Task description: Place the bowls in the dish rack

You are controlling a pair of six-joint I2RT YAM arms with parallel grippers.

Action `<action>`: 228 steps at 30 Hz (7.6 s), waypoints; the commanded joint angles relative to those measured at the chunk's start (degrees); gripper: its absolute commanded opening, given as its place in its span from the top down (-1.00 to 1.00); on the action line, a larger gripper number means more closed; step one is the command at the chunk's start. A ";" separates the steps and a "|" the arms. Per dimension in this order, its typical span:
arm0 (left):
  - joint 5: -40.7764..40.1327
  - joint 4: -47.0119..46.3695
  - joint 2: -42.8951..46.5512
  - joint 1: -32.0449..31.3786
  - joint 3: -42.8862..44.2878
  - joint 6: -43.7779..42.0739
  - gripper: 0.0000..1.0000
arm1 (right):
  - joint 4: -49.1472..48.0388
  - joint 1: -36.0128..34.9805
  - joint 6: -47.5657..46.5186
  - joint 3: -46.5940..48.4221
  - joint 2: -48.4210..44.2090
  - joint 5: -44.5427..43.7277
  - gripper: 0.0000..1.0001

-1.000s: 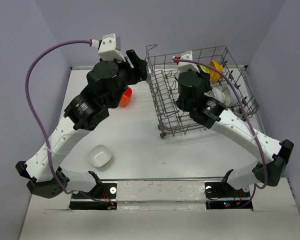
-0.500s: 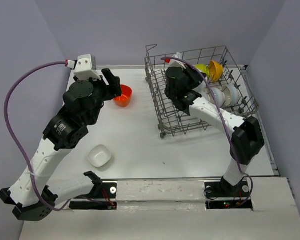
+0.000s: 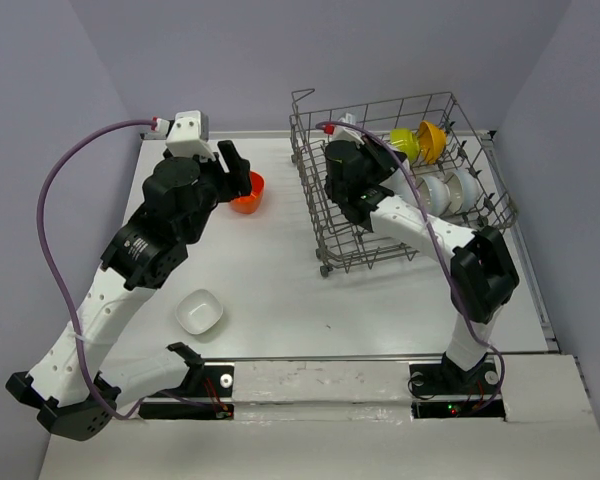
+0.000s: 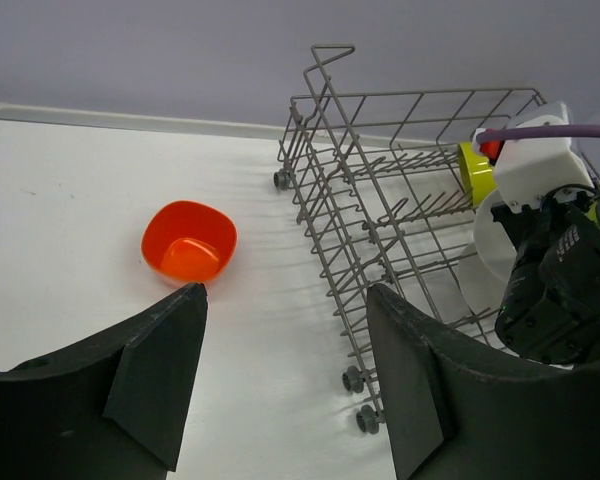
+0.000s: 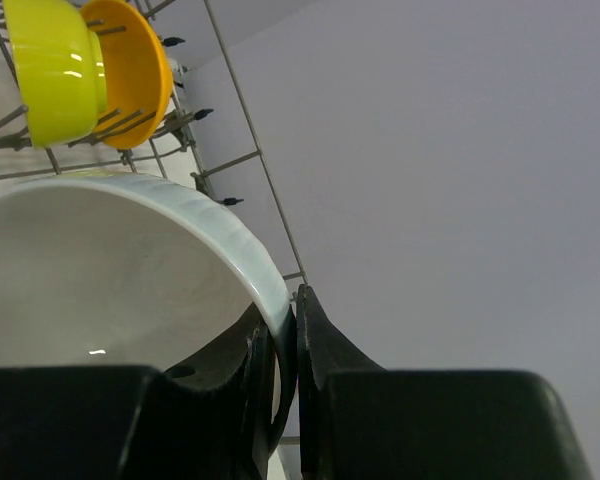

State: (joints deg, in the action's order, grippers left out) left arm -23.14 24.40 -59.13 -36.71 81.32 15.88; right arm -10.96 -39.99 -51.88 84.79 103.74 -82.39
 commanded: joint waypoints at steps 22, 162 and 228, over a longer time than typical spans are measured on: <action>2.48 -3.13 0.51 0.50 -0.64 -1.11 -0.48 | 7.78 -0.18 11.26 -0.34 2.95 0.65 0.98; 18.04 -7.62 -45.28 9.20 31.27 7.50 -0.35 | -18.39 1.14 -16.77 -0.95 7.43 -8.40 0.98; 20.94 -7.26 -50.55 9.37 34.61 7.32 -0.33 | -19.27 0.17 -12.72 -5.78 6.74 -6.29 0.98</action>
State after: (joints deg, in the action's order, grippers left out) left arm -3.20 18.92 -109.73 -27.27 113.08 23.05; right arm -30.04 -40.07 -66.65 78.37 109.95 -85.03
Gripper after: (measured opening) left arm 0.668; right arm 0.145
